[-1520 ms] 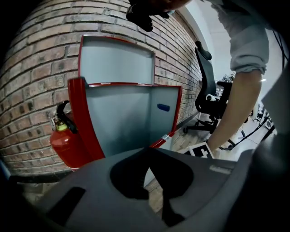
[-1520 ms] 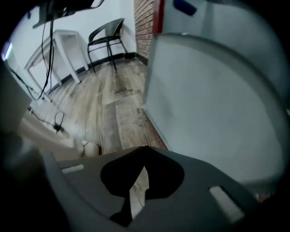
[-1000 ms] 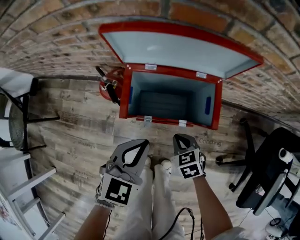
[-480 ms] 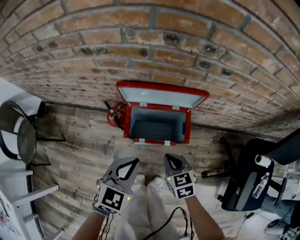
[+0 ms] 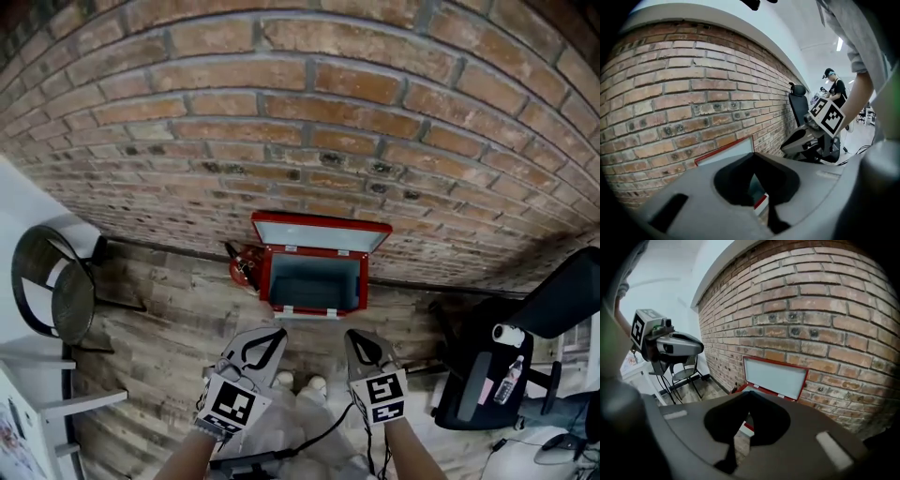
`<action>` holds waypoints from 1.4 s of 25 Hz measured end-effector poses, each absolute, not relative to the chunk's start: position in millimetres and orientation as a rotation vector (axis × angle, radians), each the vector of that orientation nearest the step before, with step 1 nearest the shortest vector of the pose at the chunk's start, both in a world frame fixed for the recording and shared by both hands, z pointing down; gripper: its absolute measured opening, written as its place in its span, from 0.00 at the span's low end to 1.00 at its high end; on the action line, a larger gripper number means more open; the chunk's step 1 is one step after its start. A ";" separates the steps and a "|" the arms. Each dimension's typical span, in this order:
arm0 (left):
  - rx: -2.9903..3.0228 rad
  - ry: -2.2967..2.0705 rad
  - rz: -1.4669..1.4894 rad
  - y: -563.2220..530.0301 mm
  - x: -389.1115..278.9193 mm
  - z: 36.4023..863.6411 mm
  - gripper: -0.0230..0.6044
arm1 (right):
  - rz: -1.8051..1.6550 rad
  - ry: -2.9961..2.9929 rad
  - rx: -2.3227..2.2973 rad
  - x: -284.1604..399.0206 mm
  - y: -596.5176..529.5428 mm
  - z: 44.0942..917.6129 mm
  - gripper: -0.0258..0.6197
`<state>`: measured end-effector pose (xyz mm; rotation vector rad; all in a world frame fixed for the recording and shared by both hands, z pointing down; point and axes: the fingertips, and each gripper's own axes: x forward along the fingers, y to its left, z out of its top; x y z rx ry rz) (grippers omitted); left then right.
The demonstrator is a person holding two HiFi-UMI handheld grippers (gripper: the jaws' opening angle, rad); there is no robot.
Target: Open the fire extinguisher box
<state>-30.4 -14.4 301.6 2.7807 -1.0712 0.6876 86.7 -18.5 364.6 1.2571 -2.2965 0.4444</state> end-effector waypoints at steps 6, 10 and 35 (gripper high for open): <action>2.829 -1.111 0.641 -15.2 -33.0 251.9 0.04 | 0.360 -2.330 1.323 95.3 -20.9 299.1 0.05; 2.872 -1.160 0.625 -19.1 -38.3 218.8 0.04 | 0.300 -2.371 1.367 94.1 -22.7 261.0 0.05; 2.960 -1.239 0.522 -19.0 -51.1 152.6 0.04 | 0.144 -2.454 1.457 94.7 -19.4 182.6 0.05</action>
